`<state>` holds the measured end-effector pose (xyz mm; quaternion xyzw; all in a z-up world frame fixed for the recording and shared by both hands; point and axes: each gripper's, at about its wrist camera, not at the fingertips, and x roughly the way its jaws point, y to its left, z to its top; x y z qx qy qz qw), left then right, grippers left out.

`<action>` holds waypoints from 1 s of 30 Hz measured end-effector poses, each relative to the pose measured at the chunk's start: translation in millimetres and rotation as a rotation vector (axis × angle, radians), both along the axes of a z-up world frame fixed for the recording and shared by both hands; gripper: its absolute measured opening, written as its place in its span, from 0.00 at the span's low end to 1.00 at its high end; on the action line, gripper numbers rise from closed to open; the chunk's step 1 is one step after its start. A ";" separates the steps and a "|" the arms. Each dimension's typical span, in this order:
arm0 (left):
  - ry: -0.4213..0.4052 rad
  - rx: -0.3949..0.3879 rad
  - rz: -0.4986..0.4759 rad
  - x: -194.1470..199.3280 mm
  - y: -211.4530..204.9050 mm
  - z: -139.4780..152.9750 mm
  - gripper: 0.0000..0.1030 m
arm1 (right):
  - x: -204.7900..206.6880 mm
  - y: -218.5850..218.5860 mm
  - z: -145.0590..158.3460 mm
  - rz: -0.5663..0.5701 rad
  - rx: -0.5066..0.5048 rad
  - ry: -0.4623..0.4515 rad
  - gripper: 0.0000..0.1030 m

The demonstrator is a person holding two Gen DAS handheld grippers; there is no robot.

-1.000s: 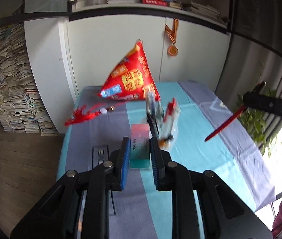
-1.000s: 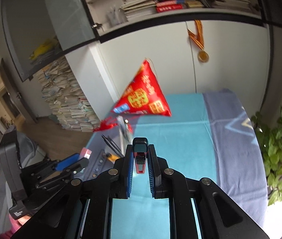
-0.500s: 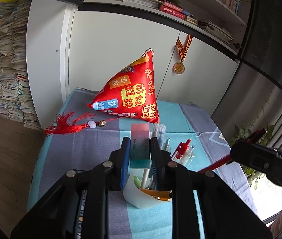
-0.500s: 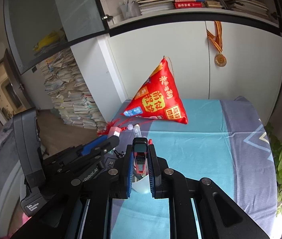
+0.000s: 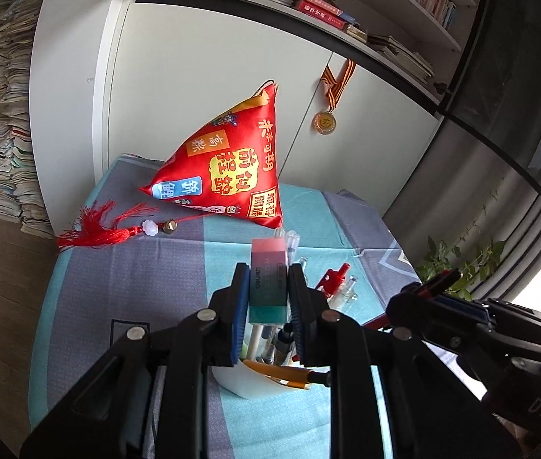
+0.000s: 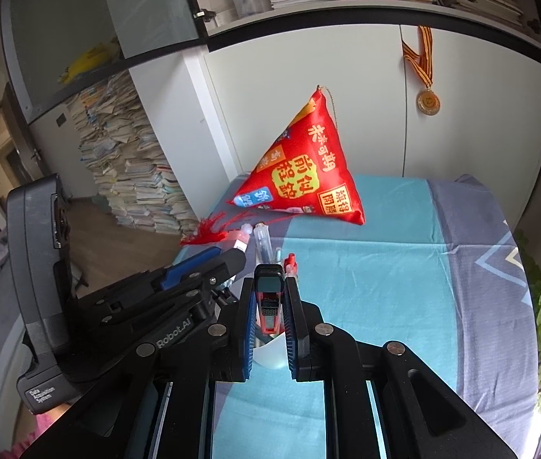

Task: Organize stationery
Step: 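Lower the eraser into the cup with the left gripper while the right drops the knife in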

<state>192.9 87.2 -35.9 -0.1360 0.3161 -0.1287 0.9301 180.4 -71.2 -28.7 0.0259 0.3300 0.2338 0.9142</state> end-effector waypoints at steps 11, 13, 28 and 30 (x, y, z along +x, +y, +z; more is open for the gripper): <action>0.007 -0.078 -0.010 6.5 7.2 1.0 0.18 | 3.7 6.9 -13.3 0.021 -0.038 0.039 0.14; 0.001 -0.075 -0.017 7.4 5.0 3.7 0.18 | 3.9 6.7 -15.4 0.026 -0.036 0.045 0.14; 0.027 -0.057 -0.057 9.5 -8.5 -3.3 0.18 | -1.2 -28.4 -18.1 -0.035 0.039 0.067 0.14; 0.026 -0.049 -0.060 6.9 -10.5 -3.5 0.18 | -1.1 -30.0 -20.1 -0.037 0.043 0.074 0.14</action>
